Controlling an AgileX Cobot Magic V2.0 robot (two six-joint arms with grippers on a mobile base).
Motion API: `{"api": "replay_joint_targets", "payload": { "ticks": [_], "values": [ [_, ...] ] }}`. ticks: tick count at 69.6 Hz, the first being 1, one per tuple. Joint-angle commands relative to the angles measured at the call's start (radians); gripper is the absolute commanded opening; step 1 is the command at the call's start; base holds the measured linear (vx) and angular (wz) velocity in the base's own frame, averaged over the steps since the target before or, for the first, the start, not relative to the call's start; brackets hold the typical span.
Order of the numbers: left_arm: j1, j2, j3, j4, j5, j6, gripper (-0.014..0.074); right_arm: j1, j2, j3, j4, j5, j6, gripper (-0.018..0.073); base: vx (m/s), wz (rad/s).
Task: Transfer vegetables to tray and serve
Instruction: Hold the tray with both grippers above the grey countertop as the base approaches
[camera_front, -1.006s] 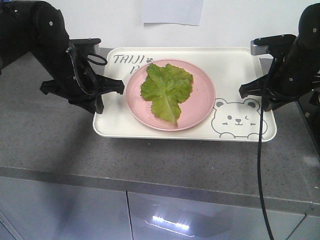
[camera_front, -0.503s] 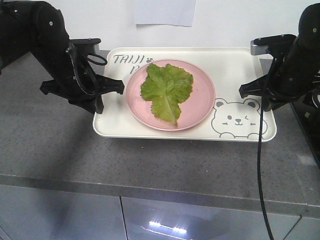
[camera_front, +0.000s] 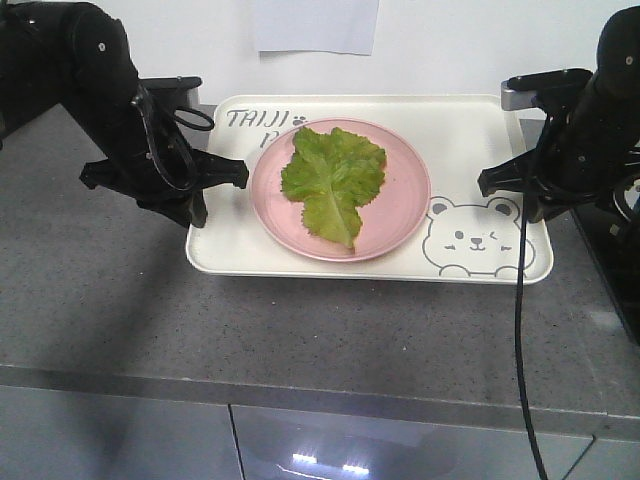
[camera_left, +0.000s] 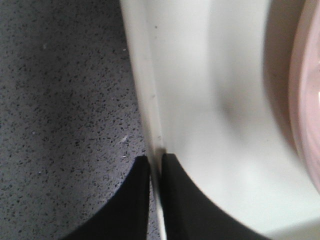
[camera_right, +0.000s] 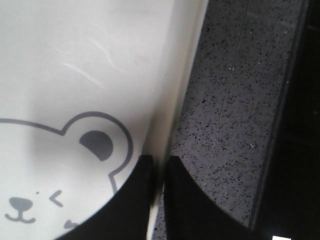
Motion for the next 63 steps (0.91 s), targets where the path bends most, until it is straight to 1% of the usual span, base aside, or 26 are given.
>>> {"api": "replay_joint_targets", "payload": {
  "ticks": [1,63],
  "values": [
    [-0.011,-0.069,-0.038,-0.037,-0.009,0.025,-0.0006,0.003,-0.054,-0.027,-0.018,-0.042,-0.042,-0.0008,0.03,-0.05],
    [-0.011,-0.069,-0.038,-0.037,-0.009,0.025,-0.0006,0.003,-0.054,-0.027,-0.018,-0.042,-0.042,-0.0008,0.04,-0.02]
  ]
}}
